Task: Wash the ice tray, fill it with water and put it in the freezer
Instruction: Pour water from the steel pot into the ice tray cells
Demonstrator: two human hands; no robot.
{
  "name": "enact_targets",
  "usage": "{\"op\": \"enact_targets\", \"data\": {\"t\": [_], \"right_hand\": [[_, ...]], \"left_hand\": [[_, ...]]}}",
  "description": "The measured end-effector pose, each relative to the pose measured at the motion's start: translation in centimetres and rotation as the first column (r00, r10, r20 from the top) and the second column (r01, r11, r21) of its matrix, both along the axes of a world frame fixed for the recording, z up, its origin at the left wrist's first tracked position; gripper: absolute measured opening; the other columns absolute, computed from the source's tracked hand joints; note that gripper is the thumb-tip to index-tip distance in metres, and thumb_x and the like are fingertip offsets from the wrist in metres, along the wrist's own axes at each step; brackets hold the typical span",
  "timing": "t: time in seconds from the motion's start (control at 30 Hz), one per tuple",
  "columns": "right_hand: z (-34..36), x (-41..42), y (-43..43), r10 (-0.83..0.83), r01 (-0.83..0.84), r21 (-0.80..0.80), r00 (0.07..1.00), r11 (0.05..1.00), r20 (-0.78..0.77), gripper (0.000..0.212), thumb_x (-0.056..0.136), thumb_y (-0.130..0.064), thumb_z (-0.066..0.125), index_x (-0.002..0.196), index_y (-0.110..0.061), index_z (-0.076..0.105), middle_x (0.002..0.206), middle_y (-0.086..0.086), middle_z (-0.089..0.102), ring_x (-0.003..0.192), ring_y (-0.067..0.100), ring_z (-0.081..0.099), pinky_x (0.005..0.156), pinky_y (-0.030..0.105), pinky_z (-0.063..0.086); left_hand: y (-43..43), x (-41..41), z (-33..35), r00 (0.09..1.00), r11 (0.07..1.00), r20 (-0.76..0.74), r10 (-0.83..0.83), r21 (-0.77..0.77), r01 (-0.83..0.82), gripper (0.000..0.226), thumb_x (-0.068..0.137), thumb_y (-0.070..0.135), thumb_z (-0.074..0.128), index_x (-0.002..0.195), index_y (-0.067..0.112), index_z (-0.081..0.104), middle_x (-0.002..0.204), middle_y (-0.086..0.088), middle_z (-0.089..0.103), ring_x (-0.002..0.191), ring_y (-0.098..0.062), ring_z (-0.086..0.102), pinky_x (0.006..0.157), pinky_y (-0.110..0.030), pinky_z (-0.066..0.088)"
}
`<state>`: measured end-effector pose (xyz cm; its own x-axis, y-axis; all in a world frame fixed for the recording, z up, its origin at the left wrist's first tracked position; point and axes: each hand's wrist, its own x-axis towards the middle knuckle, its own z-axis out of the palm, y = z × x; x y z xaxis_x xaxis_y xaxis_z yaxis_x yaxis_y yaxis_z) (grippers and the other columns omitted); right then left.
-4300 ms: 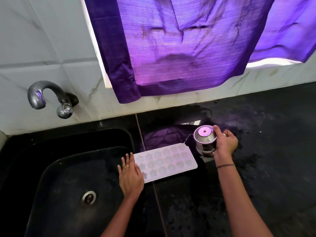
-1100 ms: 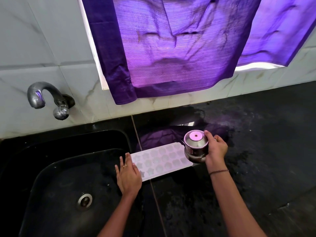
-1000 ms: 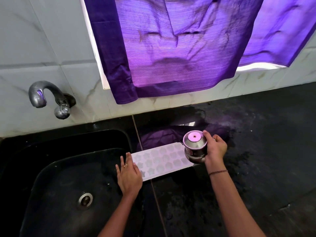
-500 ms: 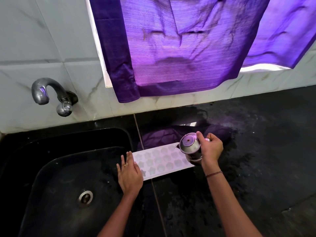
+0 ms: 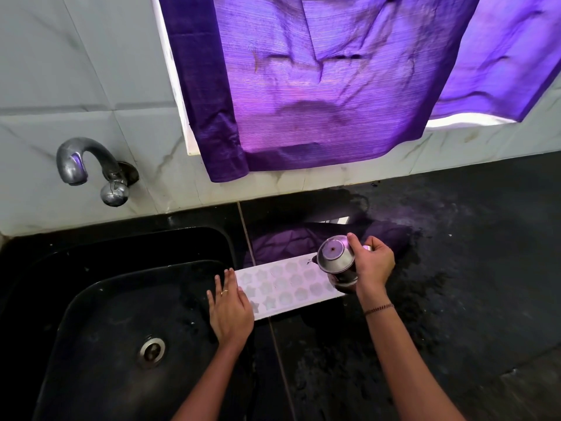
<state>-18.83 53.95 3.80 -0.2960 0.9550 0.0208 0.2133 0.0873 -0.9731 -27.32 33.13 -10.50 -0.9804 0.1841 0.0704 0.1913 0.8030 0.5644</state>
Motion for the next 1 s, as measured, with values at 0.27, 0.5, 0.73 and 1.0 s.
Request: {"op": "enact_targets", "data": {"t": [0.27, 0.5, 0.73, 1.0], "right_hand": [[0.3, -0.2, -0.5, 0.005, -0.011, -0.090, 0.998, 0.996, -0.060, 0.052, 0.077, -0.016, 0.075, 0.051, -0.017, 0.029, 0.050, -0.002, 0.029, 0.052, 0.011, 0.024, 0.052, 0.028, 0.027], [0.3, -0.7, -1.4, 0.054, -0.064, -0.114, 0.994, 0.991, -0.092, 0.053, 0.077, -0.014, 0.075, 0.051, -0.017, 0.029, 0.049, -0.004, 0.028, 0.052, 0.012, 0.025, 0.053, 0.027, 0.028], [0.1, -1.3, -2.1, 0.098, -0.103, -0.080, 0.993, 0.991, -0.071, 0.052, 0.077, -0.015, 0.075, 0.051, -0.016, 0.030, 0.050, -0.002, 0.029, 0.051, 0.010, 0.025, 0.051, 0.025, 0.028], [0.0, -1.5, -2.4, 0.111, -0.112, -0.044, 0.994, 0.993, -0.023, 0.051, 0.078, -0.016, 0.075, 0.051, -0.015, 0.031, 0.049, -0.001, 0.031, 0.050, 0.010, 0.026, 0.050, 0.024, 0.029]], "left_hand": [[0.0, 0.0, -0.1, 1.000, 1.000, -0.011, -0.005, -0.008, 0.005, 0.061, 0.090, 0.028, 0.016, 0.147, 0.011, 0.030, 0.153, -0.002, 0.032, 0.146, -0.017, 0.016, 0.119, -0.038, 0.006], [0.0, 0.0, -0.1, 1.000, 1.000, -0.015, 0.000, -0.009, 0.000, 0.060, 0.090, 0.028, 0.017, 0.146, 0.011, 0.031, 0.153, -0.002, 0.033, 0.146, -0.018, 0.017, 0.119, -0.039, 0.007], [0.0, 0.1, 0.0, 1.000, 1.000, -0.014, 0.002, -0.001, -0.002, 0.061, 0.090, 0.029, 0.016, 0.147, 0.012, 0.029, 0.153, -0.002, 0.032, 0.146, -0.017, 0.016, 0.119, -0.037, 0.005], [0.0, 0.1, 0.0, 1.000, 1.000, -0.014, 0.008, 0.019, -0.007, 0.061, 0.090, 0.028, 0.016, 0.147, 0.011, 0.030, 0.153, -0.002, 0.032, 0.146, -0.017, 0.016, 0.119, -0.037, 0.004]]}}
